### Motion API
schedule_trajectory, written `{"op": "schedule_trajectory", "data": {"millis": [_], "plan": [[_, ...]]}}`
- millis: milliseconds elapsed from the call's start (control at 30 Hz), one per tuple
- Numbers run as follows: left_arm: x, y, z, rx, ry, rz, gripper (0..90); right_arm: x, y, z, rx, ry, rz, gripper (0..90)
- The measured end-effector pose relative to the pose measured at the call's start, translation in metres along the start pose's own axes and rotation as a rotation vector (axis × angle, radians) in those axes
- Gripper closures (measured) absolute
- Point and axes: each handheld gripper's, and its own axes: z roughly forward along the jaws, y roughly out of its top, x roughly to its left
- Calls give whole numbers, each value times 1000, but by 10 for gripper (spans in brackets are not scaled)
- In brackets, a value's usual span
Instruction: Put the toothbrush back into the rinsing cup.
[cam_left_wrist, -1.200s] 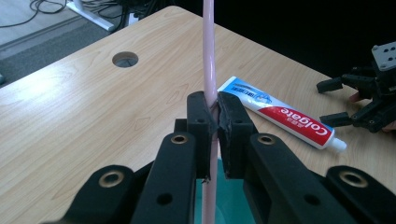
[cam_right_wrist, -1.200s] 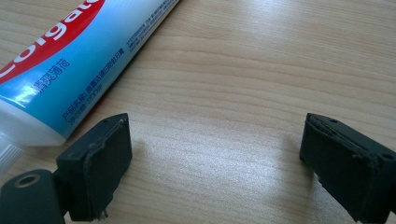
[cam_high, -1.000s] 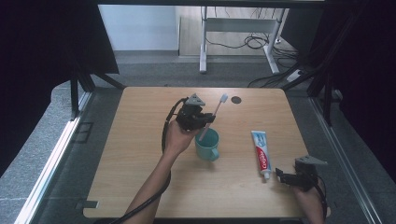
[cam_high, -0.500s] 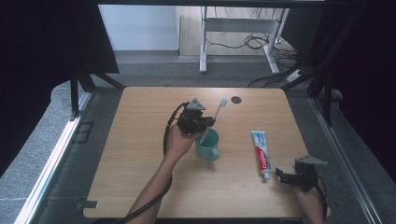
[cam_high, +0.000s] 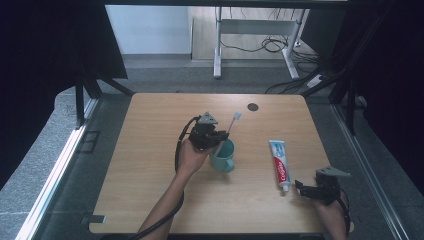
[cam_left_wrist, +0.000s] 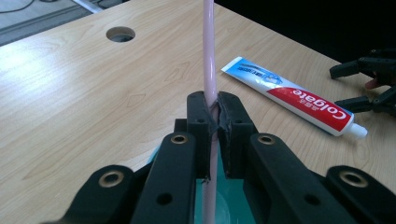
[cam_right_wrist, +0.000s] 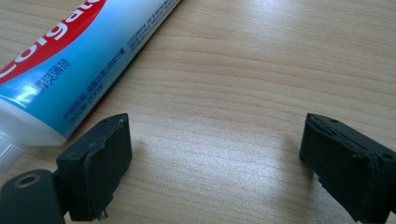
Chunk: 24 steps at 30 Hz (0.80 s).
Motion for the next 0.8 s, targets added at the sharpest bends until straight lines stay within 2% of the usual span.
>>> {"op": "schedule_trajectory", "data": {"millis": [433, 800], "plan": [[-1, -14, 7, -2, 6, -6, 841, 0, 0, 0, 0, 0, -2, 89], [-5, -19, 15, 30, 24, 16, 839, 0, 0, 0, 0, 0, -2, 88]]}}
